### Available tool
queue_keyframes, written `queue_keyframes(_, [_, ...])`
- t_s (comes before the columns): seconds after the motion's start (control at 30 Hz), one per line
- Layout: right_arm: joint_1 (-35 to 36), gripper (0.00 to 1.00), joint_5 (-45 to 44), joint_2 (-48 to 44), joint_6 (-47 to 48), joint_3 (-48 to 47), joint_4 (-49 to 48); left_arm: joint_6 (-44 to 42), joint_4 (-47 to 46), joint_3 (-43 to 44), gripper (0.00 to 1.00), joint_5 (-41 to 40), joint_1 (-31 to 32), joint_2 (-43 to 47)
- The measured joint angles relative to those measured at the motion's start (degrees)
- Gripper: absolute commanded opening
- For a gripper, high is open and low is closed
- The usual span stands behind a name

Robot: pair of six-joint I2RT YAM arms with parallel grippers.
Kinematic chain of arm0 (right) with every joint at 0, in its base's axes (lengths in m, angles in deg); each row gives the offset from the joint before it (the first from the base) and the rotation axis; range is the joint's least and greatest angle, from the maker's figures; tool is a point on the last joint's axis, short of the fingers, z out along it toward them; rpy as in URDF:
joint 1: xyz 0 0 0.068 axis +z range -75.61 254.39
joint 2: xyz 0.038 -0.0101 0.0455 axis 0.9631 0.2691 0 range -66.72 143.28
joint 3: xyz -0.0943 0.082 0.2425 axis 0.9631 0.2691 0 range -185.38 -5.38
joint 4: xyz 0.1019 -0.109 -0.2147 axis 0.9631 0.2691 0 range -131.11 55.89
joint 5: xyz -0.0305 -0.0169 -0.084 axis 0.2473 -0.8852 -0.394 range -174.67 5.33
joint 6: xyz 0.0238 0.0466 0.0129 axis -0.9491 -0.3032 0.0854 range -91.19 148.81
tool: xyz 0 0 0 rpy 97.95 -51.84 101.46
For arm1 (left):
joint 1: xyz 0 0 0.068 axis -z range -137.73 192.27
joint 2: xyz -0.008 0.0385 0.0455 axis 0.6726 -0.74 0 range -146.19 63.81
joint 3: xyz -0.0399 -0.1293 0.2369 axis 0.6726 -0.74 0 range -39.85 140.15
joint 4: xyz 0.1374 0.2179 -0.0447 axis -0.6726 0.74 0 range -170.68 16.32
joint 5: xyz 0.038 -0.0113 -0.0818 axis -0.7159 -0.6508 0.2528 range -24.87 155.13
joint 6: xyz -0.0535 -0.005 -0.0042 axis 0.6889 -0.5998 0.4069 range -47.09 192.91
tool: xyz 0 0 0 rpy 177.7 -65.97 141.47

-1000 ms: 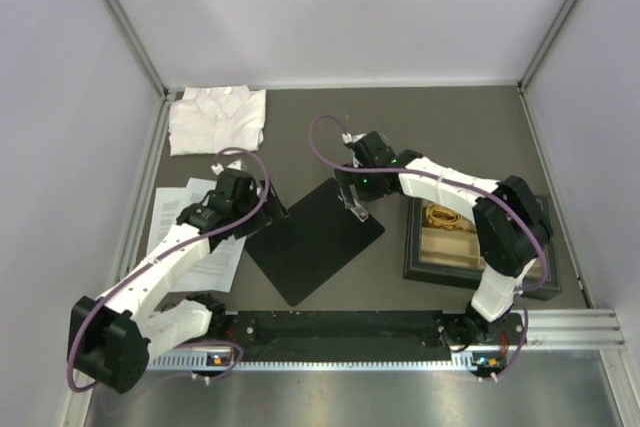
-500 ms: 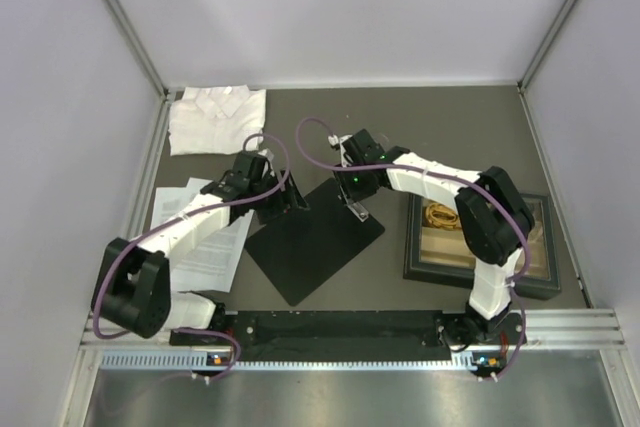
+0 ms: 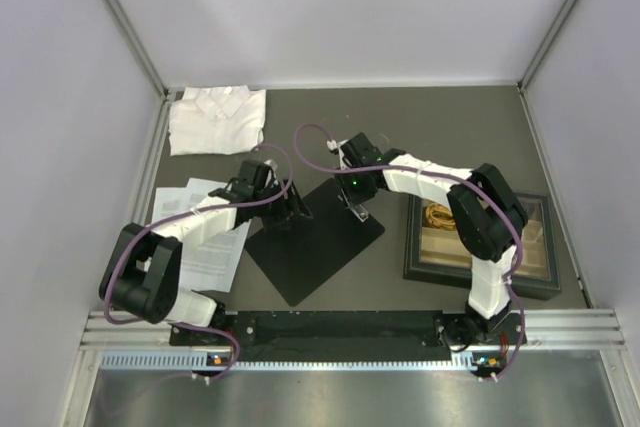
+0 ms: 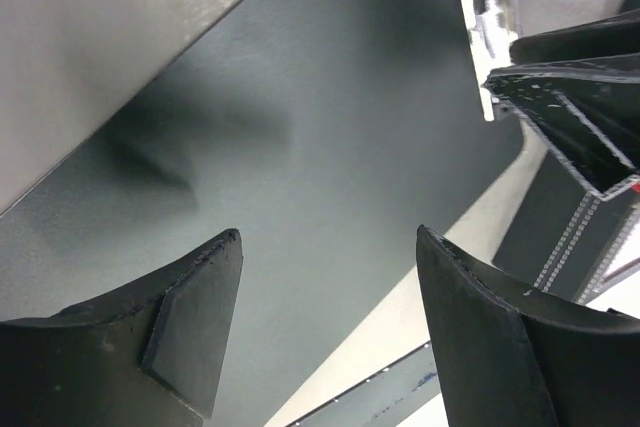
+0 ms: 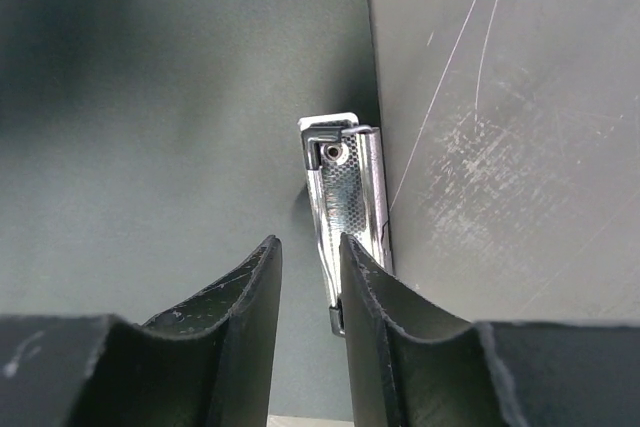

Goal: Put the files into the folder

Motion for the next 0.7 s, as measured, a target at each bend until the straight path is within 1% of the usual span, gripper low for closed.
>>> queue_keyframes(0.17, [0.0, 0.3, -0.9, 0.4, -0.1, 0.0, 0.1, 0.2, -1.2, -1.4, 0.75, -0.5, 0.0, -2.0])
queue_keyframes(0.37, [0.0, 0.22, -1.8, 1.0, -0.6, 0.0, 0.6, -0.5, -0.7, -1.6, 0.76, -1.6, 0.0, -1.9])
queue_keyframes(0.47, [0.0, 0.21, -2.0, 1.2, -1.6, 0.0, 0.7, -2.1, 2.5, -0.5, 0.79, -2.7, 0.0, -0.5])
queue_keyframes(0.53, [0.0, 0.2, -2.3, 1.2, -2.1, 0.0, 0.6, -3.7, 5.9, 1.7, 0.83, -4.3, 0.0, 1.1])
queue_keyframes(0.6, [0.0, 0.18, -2.6, 1.4, -2.6, -0.2, 0.8, -5.2, 9.6, 4.7, 0.86, -7.0, -0.1, 3.1])
queue_keyframes(0.63, [0.0, 0.16, -3.0, 1.6, -2.8, -0.6, 1.3, -5.9, 11.3, 6.4, 0.87, -8.6, -0.1, 4.0])
queue_keyframes(0.7, [0.1, 0.14, -3.6, 2.4, -3.2, -1.7, 2.0, -7.3, 14.4, 9.9, 0.89, -11.8, -0.5, 5.5])
